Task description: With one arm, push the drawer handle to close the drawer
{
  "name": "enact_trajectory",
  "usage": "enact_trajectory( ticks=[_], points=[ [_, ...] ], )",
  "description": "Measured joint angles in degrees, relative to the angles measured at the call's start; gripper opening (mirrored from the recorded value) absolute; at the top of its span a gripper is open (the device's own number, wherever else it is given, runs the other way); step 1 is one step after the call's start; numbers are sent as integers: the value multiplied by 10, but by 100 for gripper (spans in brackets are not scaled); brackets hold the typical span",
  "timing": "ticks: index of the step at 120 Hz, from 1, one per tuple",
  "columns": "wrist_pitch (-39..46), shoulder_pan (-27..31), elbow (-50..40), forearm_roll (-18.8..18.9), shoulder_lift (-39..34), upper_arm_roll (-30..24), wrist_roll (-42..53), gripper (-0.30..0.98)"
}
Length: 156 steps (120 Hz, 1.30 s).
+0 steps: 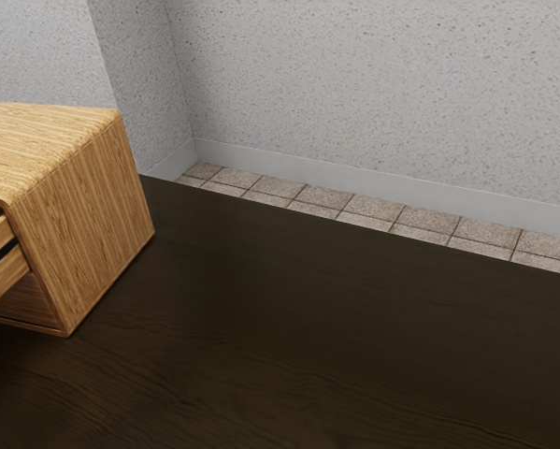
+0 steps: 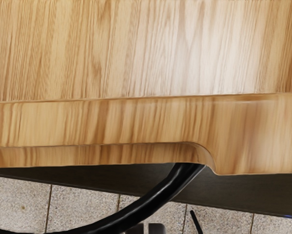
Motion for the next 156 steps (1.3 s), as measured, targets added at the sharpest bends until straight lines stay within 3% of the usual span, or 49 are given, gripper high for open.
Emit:
enact_trajectory(
  ticks=[156],
  points=[
    [30, 8, 37, -43, 80, -40, -7, -10]
  ],
)
